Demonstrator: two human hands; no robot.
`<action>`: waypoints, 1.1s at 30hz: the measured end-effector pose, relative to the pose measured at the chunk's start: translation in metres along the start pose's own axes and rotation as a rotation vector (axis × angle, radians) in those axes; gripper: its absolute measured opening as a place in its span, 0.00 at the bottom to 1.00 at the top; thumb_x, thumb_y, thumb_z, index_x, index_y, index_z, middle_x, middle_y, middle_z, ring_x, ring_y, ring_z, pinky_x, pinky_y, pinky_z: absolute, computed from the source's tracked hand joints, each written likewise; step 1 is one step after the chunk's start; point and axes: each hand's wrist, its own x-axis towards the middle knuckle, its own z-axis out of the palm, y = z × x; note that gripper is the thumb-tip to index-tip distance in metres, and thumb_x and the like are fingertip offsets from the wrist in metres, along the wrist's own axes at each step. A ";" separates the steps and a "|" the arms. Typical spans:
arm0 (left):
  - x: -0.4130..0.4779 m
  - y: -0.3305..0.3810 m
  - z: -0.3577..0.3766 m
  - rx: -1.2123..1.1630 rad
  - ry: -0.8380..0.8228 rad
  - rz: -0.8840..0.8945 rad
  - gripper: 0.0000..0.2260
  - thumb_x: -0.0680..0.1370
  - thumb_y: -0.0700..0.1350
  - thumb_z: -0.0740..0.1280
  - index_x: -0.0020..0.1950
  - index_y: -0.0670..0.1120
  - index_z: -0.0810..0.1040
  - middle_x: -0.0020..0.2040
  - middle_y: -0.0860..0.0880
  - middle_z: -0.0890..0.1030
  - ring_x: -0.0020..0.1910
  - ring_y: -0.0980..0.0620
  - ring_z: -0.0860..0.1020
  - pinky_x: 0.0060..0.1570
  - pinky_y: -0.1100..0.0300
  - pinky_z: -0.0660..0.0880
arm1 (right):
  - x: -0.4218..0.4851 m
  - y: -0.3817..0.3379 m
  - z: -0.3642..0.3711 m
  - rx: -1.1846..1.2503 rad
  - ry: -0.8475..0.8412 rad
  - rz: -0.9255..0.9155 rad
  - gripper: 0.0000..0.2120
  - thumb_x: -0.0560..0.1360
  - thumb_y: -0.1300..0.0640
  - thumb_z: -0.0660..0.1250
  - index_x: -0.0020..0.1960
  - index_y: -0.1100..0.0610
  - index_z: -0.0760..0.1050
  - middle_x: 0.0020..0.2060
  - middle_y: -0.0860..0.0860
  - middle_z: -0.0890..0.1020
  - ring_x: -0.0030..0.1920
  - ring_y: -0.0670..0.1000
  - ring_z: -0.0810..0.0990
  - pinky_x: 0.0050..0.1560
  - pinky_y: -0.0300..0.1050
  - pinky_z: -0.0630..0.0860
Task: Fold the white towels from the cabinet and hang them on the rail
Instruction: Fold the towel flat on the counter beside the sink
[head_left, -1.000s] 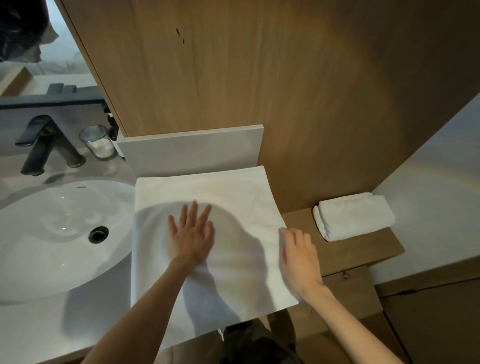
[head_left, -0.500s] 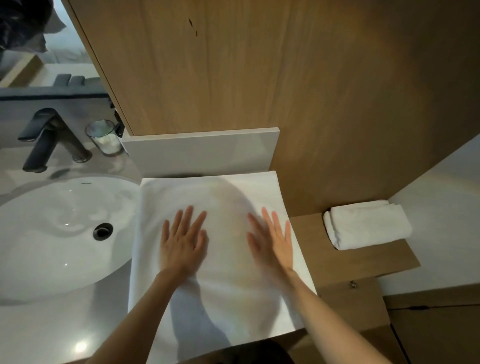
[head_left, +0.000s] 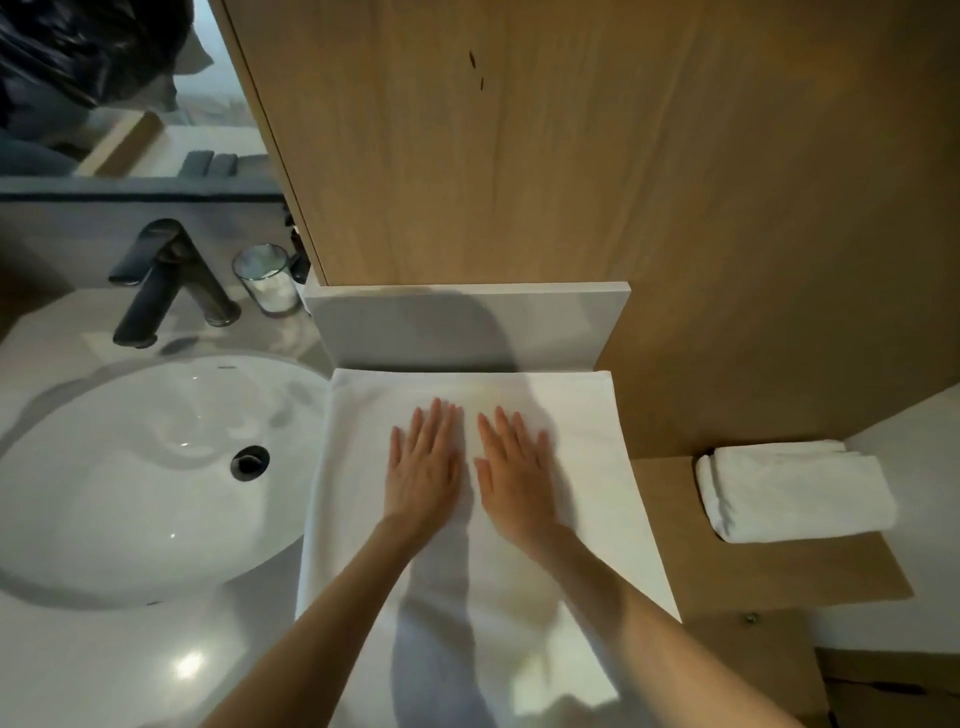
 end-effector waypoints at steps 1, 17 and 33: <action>0.008 0.002 -0.001 0.027 -0.012 0.006 0.29 0.77 0.59 0.34 0.78 0.52 0.41 0.78 0.51 0.39 0.77 0.48 0.38 0.75 0.47 0.37 | 0.008 -0.001 0.004 -0.027 -0.014 0.003 0.25 0.79 0.47 0.48 0.73 0.52 0.68 0.72 0.55 0.69 0.72 0.59 0.68 0.70 0.64 0.61; 0.019 -0.053 -0.020 0.015 0.039 -0.191 0.29 0.78 0.61 0.41 0.78 0.57 0.52 0.79 0.50 0.48 0.78 0.46 0.44 0.75 0.49 0.42 | 0.039 0.078 -0.029 -0.075 -0.139 0.119 0.25 0.81 0.38 0.45 0.77 0.37 0.46 0.79 0.43 0.44 0.76 0.62 0.35 0.69 0.70 0.31; -0.100 -0.005 0.007 0.026 0.057 -0.069 0.22 0.82 0.56 0.44 0.78 0.60 0.51 0.79 0.55 0.47 0.78 0.54 0.42 0.75 0.48 0.43 | -0.098 0.045 -0.003 0.108 -0.019 -0.042 0.22 0.83 0.43 0.50 0.77 0.40 0.55 0.78 0.41 0.48 0.79 0.49 0.45 0.77 0.49 0.37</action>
